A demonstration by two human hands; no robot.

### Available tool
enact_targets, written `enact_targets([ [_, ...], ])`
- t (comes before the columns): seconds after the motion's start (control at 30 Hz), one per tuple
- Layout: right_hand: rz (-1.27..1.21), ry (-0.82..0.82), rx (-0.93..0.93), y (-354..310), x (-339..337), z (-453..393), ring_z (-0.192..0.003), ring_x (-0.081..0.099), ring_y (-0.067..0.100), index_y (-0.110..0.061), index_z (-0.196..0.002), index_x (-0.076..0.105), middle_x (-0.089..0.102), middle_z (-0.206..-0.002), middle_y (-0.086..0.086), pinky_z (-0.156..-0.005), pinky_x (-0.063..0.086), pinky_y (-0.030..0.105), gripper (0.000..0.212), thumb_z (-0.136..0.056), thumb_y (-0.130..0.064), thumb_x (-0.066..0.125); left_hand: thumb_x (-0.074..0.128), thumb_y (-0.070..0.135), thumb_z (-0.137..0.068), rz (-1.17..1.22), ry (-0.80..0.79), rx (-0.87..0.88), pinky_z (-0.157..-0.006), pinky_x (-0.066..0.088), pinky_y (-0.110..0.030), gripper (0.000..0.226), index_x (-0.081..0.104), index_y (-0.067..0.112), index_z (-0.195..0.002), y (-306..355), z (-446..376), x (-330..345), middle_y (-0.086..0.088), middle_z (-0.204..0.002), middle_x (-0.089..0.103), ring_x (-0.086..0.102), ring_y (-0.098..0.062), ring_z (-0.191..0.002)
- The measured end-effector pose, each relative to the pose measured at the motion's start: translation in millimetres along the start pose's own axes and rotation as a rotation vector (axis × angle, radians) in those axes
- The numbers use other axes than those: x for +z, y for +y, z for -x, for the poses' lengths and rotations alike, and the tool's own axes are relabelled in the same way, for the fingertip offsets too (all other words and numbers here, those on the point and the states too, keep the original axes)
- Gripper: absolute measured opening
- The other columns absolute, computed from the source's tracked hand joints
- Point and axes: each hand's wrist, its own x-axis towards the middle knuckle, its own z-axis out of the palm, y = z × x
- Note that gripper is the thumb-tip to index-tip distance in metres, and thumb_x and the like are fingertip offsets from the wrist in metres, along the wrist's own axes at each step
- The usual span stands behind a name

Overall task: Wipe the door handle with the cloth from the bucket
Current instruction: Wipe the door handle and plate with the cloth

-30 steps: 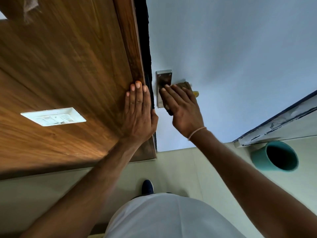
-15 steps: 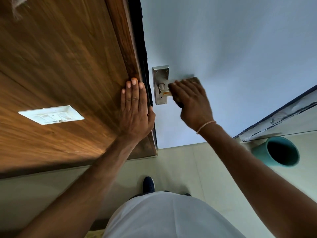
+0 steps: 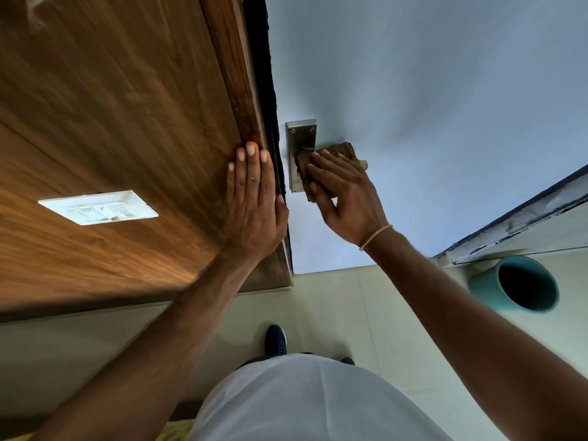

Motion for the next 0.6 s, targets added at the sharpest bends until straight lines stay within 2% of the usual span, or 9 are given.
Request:
enact_targets([
  [0.1, 0.06, 0.115, -0.07, 3, 18, -9, -0.13, 0.068, 0.036, -0.008, -0.124, 0.079, 0.075, -0.136, 0.012, -0.11, 0.052, 0.054, 0.024, -0.104, -0.018, 0.071, 0.065, 0.018, -0.101, 0.006, 0.011, 0.004, -0.138, 0.013, -0.052, 0.1, -0.004, 0.004, -0.172, 0, 0, 0, -0.032, -0.173, 0.03, 0.017, -0.042, -0.165],
  [0.2, 0.147, 0.157, -0.143, 6, 30, -16, -0.115, 0.071, 0.039, -0.008, -0.11, 0.08, 0.077, -0.125, 0.013, -0.099, 0.054, 0.051, 0.012, -0.102, -0.012, 0.072, 0.066, 0.016, -0.1, 0.01, 0.007, 0.012, -0.138, 0.016, -0.054, 0.101, -0.003, 0.004, -0.172, -2, 0, 0, -0.031, -0.173, 0.03, 0.018, -0.042, -0.165],
  [0.3, 0.164, 0.18, -0.227, 27, 25, -12, -0.114, 0.071, 0.037, -0.006, -0.103, 0.08, 0.078, -0.123, 0.013, -0.097, 0.053, 0.045, 0.006, -0.1, -0.008, 0.076, 0.066, 0.015, -0.1, 0.005, 0.012, 0.009, -0.137, 0.019, -0.055, 0.099, -0.001, 0.002, -0.172, -3, 0, 0, -0.032, -0.173, 0.031, 0.019, -0.042, -0.164],
  [0.43, 0.11, 0.247, -0.152, 50, 8, -3, -0.113, 0.073, 0.038, -0.006, -0.096, 0.082, 0.08, -0.118, 0.012, -0.095, 0.054, 0.044, 0.002, -0.094, -0.006, 0.082, 0.064, 0.017, -0.1, -0.027, 0.014, 0.009, -0.138, 0.014, -0.053, 0.098, 0.0, 0.002, -0.172, -3, -1, 3, -0.031, -0.172, 0.032, 0.019, -0.042, -0.164],
  [0.53, 0.081, 0.253, -0.171, 32, 22, -11, -0.106, 0.074, 0.038, -0.005, -0.091, 0.081, 0.08, -0.112, 0.012, -0.091, 0.057, 0.047, 0.004, -0.095, -0.003, 0.08, 0.066, 0.019, -0.099, -0.047, 0.014, -0.001, -0.137, 0.015, -0.053, 0.1, 0.001, 0.001, -0.172, -2, 0, 5, -0.032, -0.171, 0.034, 0.019, -0.043, -0.163],
  [0.6, 0.072, 0.218, -0.216, 16, 30, -19, -0.106, 0.074, 0.038, -0.005, -0.095, 0.081, 0.08, -0.112, 0.013, -0.092, 0.057, 0.05, 0.008, -0.1, -0.004, 0.075, 0.068, 0.019, -0.098, -0.051, 0.004, -0.011, -0.137, 0.017, -0.055, 0.097, 0.009, -0.002, -0.172, 0, -1, 4, -0.033, -0.171, 0.034, 0.02, -0.044, -0.163],
])
